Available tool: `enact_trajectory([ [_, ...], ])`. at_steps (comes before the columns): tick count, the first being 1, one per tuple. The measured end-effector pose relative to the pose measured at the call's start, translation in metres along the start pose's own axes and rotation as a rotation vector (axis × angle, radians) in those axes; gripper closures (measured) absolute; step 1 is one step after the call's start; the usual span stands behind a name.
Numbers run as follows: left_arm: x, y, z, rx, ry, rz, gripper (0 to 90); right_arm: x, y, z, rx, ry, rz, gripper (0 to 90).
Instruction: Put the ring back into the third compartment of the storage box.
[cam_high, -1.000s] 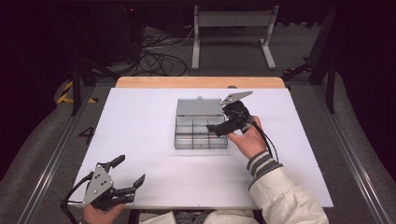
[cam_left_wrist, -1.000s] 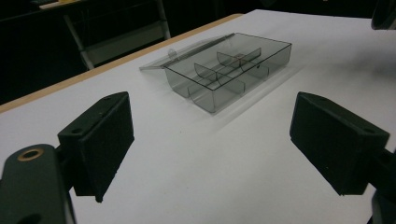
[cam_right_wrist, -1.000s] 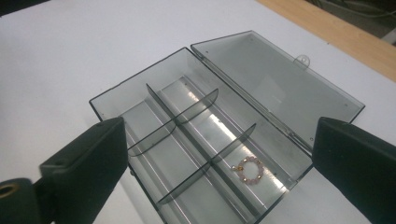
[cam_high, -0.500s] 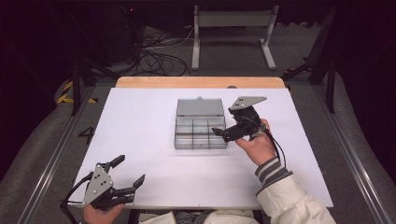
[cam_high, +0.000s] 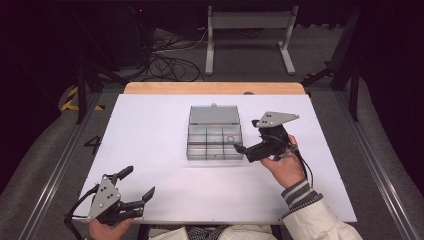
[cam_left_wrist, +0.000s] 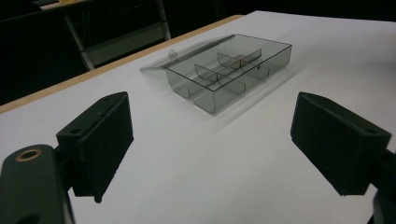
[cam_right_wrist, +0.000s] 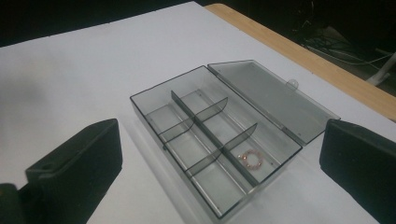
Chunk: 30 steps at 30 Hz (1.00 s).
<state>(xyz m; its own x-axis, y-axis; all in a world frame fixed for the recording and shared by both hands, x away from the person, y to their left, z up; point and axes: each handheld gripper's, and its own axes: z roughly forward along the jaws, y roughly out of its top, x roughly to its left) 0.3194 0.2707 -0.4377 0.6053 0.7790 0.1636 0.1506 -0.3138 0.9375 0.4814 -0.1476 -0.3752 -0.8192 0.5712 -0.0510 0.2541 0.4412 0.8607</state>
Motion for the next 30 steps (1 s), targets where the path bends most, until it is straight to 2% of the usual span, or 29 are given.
enact_trajectory([
  [13, 0.000, 0.000, 0.001, 0.001, 0.004, -0.004, 13.4, 0.007, -0.031, -0.033, -0.070, 0.003, 0.015, 0.0],
  [19, 0.000, -0.001, 0.001, 0.003, 0.002, -0.009, 13.4, 0.012, -0.043, -0.042, -0.070, 0.009, 0.006, 0.0],
  [30, 0.001, -0.001, 0.001, 0.003, 0.000, -0.008, 13.4, 0.016, -0.075, -0.050, -0.086, 0.011, 0.039, 0.0],
])
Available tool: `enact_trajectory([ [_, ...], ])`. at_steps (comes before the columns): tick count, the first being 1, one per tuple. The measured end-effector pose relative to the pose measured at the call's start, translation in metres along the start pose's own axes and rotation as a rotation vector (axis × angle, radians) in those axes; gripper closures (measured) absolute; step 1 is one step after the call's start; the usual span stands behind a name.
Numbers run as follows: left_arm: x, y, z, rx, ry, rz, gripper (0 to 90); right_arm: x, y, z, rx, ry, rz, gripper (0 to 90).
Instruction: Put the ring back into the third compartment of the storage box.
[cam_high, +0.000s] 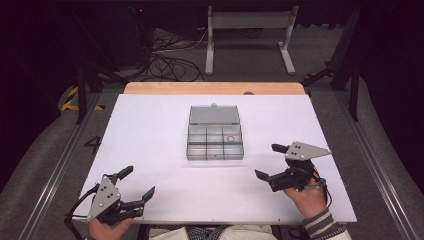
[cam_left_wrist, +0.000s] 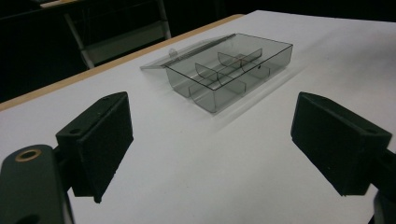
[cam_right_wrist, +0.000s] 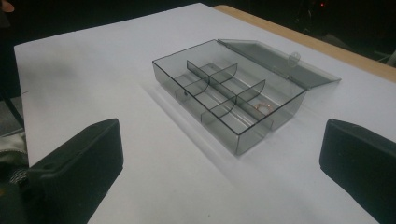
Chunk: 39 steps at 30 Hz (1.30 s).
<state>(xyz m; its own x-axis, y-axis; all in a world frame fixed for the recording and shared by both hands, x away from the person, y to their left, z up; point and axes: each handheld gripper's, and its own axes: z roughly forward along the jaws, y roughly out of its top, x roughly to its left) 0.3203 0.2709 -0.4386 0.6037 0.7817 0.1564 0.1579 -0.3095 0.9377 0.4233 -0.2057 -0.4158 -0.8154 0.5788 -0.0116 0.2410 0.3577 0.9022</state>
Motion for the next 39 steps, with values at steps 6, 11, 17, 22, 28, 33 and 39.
enact_trajectory([
  [6, 0.000, 0.000, 0.000, 0.000, -0.001, -0.001, 13.4, 0.000, -0.019, -0.001, 0.006, 0.007, 0.023, 0.0],
  [11, 0.000, 0.000, 0.000, 0.002, -0.002, 0.001, 13.4, 0.000, -0.031, -0.002, 0.001, 0.009, 0.030, 0.0],
  [17, 0.001, 0.000, 0.000, 0.000, -0.001, 0.008, 13.4, 0.002, -0.042, -0.002, 0.011, 0.007, 0.034, 0.0],
  [22, 0.001, -0.001, 0.000, 0.004, -0.012, 0.001, 13.6, 0.002, -0.051, 0.001, 0.031, 0.014, 0.043, 0.0],
  [28, 0.002, -0.001, 0.000, 0.003, -0.013, -0.005, 13.7, 0.003, -0.060, 0.003, 0.051, 0.023, 0.055, 0.0],
  [33, 0.002, -0.001, 0.001, 0.004, -0.015, -0.010, 13.8, 0.005, -0.067, 0.005, 0.078, 0.032, 0.063, 0.1],
  [39, 0.002, -0.002, 0.001, 0.004, -0.013, -0.014, 13.8, 0.008, -0.064, 0.006, 0.096, 0.032, 0.039, 0.2],
])
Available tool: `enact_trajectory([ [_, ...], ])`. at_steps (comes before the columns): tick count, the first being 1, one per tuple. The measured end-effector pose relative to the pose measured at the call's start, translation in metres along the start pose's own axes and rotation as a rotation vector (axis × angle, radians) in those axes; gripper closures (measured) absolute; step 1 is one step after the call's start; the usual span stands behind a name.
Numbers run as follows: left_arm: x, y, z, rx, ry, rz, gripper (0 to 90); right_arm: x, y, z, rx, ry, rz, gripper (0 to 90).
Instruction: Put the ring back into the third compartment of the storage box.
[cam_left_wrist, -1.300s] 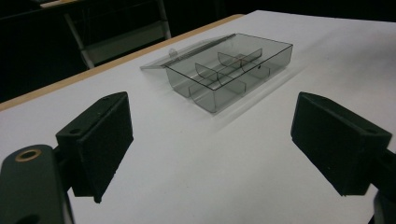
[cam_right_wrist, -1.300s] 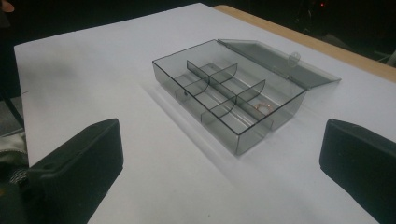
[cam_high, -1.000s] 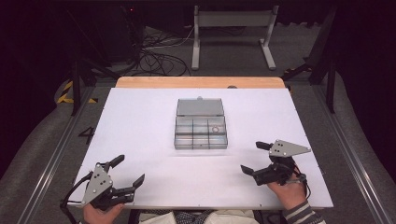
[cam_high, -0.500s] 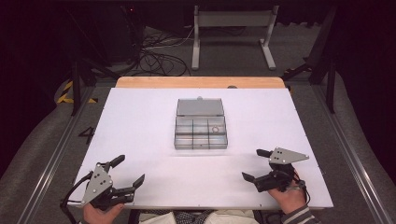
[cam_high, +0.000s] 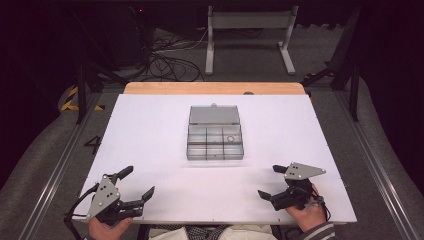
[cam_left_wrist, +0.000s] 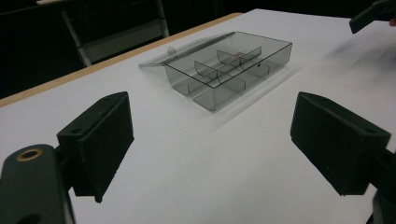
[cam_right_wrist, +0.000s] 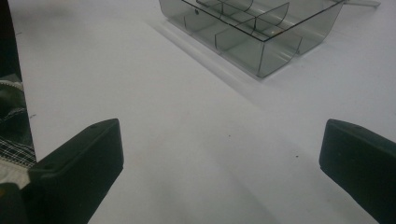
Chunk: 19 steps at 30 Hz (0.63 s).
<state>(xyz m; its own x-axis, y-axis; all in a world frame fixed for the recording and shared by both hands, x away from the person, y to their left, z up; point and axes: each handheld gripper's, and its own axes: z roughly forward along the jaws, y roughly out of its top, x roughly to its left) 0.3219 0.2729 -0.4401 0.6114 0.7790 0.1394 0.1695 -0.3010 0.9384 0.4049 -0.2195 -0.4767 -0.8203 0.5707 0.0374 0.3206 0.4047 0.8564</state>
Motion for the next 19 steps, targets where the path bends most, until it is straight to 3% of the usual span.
enact_trajectory([
  [19, 0.0004, -0.0006, 0.0019, 0.010, 0.005, 0.000, 13.9, 0.0017, 0.0024, -0.0031, -0.017, -0.020, -0.016, 0.5],
])
